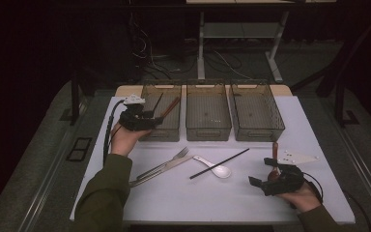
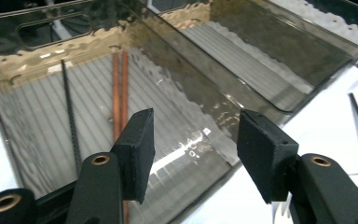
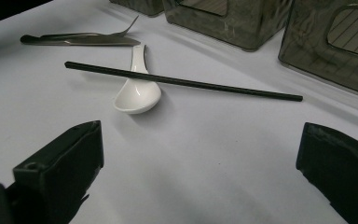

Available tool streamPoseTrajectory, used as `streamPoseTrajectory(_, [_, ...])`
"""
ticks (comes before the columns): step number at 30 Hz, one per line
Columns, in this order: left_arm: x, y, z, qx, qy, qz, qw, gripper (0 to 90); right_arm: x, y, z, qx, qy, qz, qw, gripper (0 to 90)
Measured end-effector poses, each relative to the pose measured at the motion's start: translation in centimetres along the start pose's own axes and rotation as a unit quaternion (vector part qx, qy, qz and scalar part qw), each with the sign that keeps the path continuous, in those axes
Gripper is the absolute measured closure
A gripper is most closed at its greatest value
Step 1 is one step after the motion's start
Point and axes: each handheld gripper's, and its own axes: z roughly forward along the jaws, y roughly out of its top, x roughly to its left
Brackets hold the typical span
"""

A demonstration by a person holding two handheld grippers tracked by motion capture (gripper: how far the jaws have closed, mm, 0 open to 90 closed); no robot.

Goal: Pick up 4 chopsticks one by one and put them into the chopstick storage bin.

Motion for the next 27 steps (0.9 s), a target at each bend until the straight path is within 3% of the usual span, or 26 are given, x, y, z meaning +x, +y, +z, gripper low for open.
streamPoseTrajectory(12, [-2.9,-0.7,-0.1,-0.009,-0.043,0.023,0.9988,38.6,0.0,0.0,0.0,0.001,0.001,-0.001,1.0,0.5])
streamPoseTrajectory(27, [-7.3,-2.7,0.7,-0.017,-0.102,0.046,0.9935,31.6,0.1,0.1,0.3,0.003,0.018,-0.008,0.9998,0.5])
